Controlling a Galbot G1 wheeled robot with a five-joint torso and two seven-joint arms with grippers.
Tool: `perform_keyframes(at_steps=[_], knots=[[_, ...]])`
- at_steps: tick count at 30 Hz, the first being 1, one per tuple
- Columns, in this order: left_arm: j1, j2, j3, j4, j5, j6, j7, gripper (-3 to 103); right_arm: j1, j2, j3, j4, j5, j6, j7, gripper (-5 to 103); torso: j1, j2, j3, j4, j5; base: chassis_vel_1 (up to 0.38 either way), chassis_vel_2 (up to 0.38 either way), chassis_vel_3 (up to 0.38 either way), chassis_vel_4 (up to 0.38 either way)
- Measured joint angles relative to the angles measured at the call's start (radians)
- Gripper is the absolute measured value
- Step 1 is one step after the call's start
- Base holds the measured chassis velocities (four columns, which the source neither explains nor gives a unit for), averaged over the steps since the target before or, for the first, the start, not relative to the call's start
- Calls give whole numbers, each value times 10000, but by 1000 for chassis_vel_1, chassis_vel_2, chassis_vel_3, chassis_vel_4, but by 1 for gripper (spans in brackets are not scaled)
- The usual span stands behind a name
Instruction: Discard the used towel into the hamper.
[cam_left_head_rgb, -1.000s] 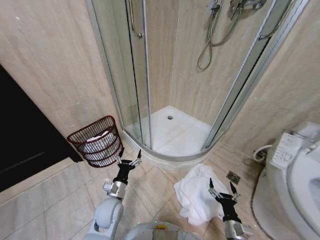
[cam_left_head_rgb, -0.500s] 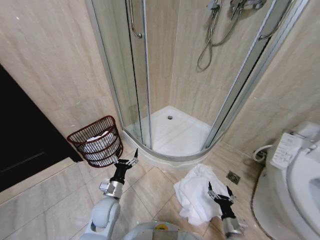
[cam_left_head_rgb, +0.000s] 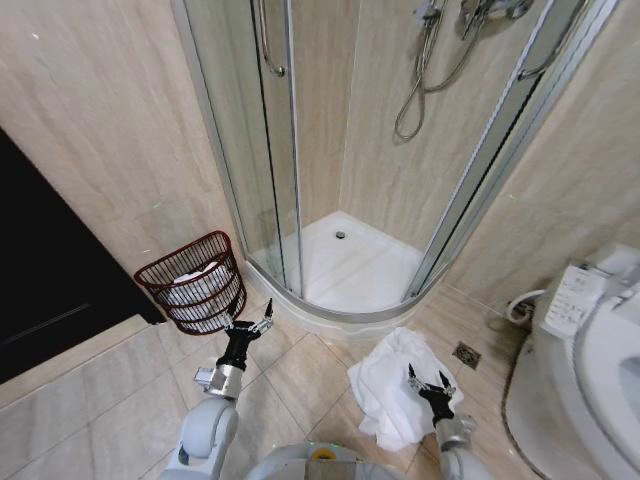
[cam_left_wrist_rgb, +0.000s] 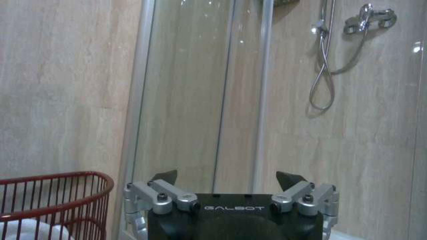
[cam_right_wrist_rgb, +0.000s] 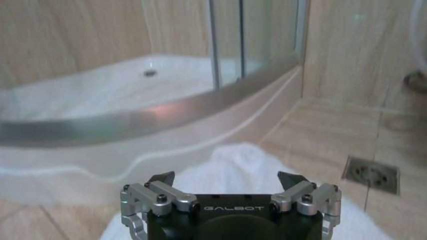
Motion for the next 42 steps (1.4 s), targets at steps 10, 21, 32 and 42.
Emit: perform_keyframes(at_steps=[10,21,32,42], knots=[[-32,16,-43,93,-18,-94,-2,100,428,31,-293,-800,-184,-602,740,100,0,0,0,0,0,0,0,0,0],[-168,18,-40,199,-46,-150,-19,100,1354,-263,-86,-2252,325,-952,31,100,0,0,0,0,0,0,0,0,0],[-230,30,-93,194,-26,-83,-19,100,1748,-408,-104,-3045,416,-867,-325,100,0,0,0,0,-1,0,0,0,0],[-305,-5,-39,206,-1,-55,-15,100,1926,-450,-109,-3370,532,-849,-488,86,0,0,-1,-1,-2,0,0,0,0]])
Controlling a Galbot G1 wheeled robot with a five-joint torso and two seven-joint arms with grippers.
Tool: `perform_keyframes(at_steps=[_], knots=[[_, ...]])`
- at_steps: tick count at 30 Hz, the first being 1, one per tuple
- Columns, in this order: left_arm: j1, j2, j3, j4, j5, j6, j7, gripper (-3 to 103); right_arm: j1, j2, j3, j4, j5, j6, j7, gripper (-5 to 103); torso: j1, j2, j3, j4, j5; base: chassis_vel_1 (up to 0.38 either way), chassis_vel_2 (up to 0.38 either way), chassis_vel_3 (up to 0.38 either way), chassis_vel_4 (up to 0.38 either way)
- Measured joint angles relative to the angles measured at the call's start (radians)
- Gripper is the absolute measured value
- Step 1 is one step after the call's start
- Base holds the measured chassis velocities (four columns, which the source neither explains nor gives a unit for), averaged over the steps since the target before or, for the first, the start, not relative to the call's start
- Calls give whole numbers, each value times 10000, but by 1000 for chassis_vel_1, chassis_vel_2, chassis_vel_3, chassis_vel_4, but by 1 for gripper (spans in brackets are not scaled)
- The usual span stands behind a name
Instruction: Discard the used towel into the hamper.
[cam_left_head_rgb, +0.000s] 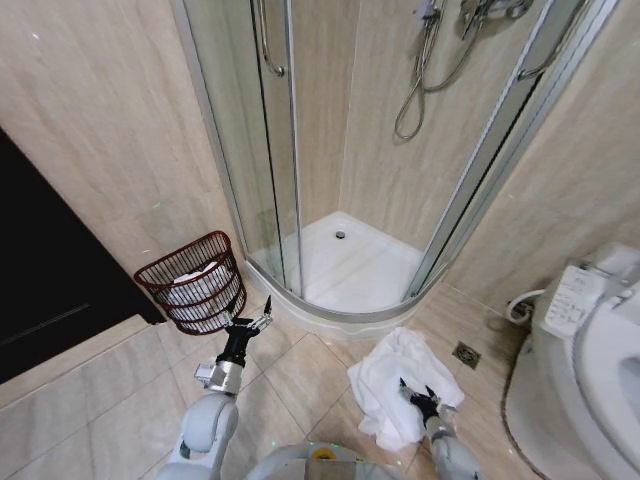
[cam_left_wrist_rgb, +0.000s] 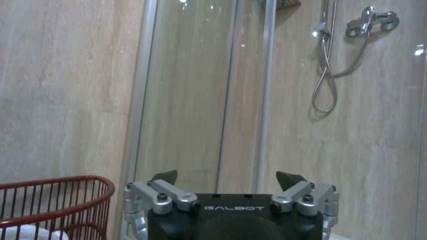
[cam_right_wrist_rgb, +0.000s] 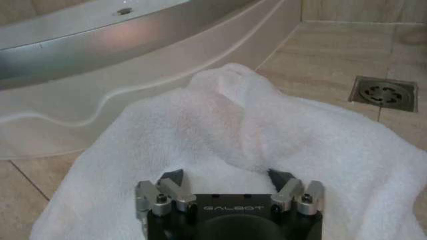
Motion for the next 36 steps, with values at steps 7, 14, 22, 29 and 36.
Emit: perform_keyframes(at_steps=[7,14,22,29,36], knots=[[-6,52,-60,-1,-6,7,2,100,128,-33,-45,-351,80,162,-2,58,0,0,0,0,-1,0,0,0,0],[17,78,-74,-68,-11,7,4,100,191,-66,-207,-592,229,334,-7,32,0,0,0,0,0,0,0,0,0],[59,107,-130,-131,-20,7,7,100,237,-60,-302,-785,316,525,-8,7,0,0,0,1,2,0,0,0,0],[140,73,-126,-173,-20,0,11,100,-24,3,-342,-326,285,1082,293,4,0,0,0,1,4,0,0,0,0],[146,33,-74,-207,15,-10,11,100,-720,222,-401,1028,-941,2127,1030,4,0,0,0,0,2,0,0,0,0]])
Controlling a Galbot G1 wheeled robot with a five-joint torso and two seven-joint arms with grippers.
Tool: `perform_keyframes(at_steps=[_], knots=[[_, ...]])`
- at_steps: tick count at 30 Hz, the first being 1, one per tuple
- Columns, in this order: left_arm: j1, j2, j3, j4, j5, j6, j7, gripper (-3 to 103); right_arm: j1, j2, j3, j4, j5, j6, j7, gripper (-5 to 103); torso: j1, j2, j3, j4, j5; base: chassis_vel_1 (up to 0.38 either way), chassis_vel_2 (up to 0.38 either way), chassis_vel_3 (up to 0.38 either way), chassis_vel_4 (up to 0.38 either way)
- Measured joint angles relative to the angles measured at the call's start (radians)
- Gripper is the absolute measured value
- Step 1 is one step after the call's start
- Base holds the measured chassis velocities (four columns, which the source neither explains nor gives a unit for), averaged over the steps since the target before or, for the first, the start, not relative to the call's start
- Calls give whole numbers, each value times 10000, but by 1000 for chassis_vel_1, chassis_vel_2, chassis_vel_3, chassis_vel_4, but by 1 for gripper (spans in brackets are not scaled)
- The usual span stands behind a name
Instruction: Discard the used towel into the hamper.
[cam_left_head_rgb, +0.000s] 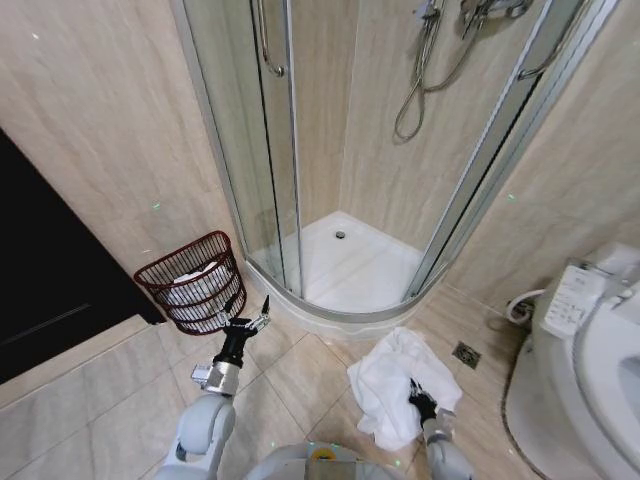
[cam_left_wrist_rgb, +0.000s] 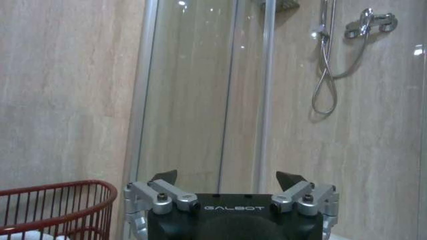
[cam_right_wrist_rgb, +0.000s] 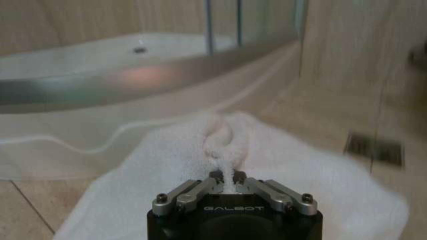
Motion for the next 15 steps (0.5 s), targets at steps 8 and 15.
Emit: perform_keyframes(at_steps=[8,15], knots=[[37,-41,85,-14,116,-8,4,100,-638,292,112,1545,-1582,1352,876,4,0,0,0,1,-1,0,0,0,0],[35,-73,104,-43,141,-15,4,100,-1130,333,167,2785,-1631,1596,1150,4,0,0,0,1,-1,0,0,0,0]])
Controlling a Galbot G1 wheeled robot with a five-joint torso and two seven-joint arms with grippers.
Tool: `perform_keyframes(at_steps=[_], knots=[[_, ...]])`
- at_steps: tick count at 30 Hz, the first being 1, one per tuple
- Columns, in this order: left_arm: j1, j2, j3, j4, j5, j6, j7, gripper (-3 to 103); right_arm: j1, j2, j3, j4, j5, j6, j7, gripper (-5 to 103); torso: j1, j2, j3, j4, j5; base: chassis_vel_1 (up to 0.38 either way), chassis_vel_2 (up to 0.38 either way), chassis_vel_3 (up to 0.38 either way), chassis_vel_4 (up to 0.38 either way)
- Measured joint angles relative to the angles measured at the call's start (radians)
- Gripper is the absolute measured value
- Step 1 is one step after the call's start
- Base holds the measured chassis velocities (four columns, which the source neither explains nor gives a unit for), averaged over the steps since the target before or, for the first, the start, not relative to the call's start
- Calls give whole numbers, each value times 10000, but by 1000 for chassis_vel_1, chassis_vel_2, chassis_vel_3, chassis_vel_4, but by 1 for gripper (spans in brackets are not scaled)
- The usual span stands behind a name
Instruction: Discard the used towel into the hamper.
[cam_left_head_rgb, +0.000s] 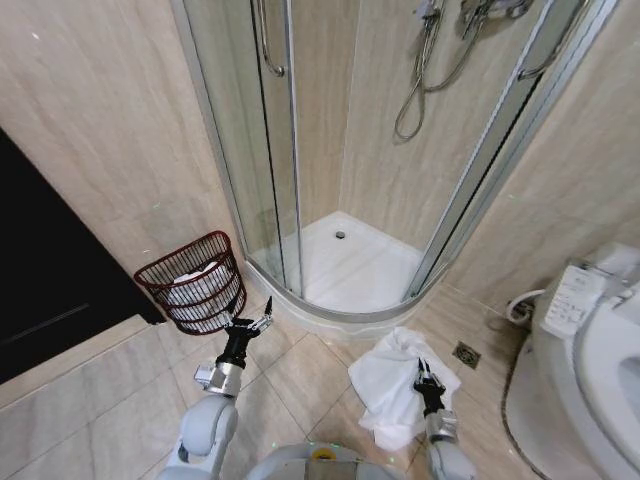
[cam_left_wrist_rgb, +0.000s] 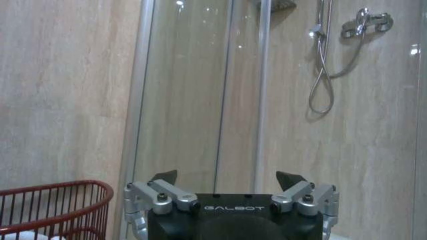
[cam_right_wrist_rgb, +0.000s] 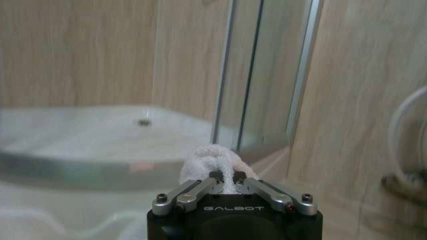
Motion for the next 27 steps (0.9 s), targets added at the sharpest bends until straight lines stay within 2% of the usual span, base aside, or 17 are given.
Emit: perform_keyframes(at_steps=[4,7,13,19,23,27], knots=[[10,-59,47,-69,18,3,0,100,-405,68,149,1048,268,-30,-13,4,0,0,0,0,0,0,0,0,0],[29,-102,68,-91,54,12,0,100,-951,174,379,2360,548,-349,-261,4,0,0,0,-1,-2,0,0,0,0],[37,-143,72,-129,84,16,-1,100,-1494,284,622,3802,932,-788,-469,4,0,0,0,-1,0,0,0,0,0],[-6,-230,160,-221,92,110,-63,100,-2086,284,724,5626,1488,-1715,-442,4,0,0,0,-1,-1,0,0,0,0],[25,-258,208,-297,91,220,-150,100,-2234,283,742,6262,1547,-2142,-427,4,0,0,0,-1,-1,0,0,0,0],[82,-257,191,-375,91,346,-172,100,-2229,278,763,6498,1491,-2241,-444,4,0,0,0,-1,-1,0,0,0,0]])
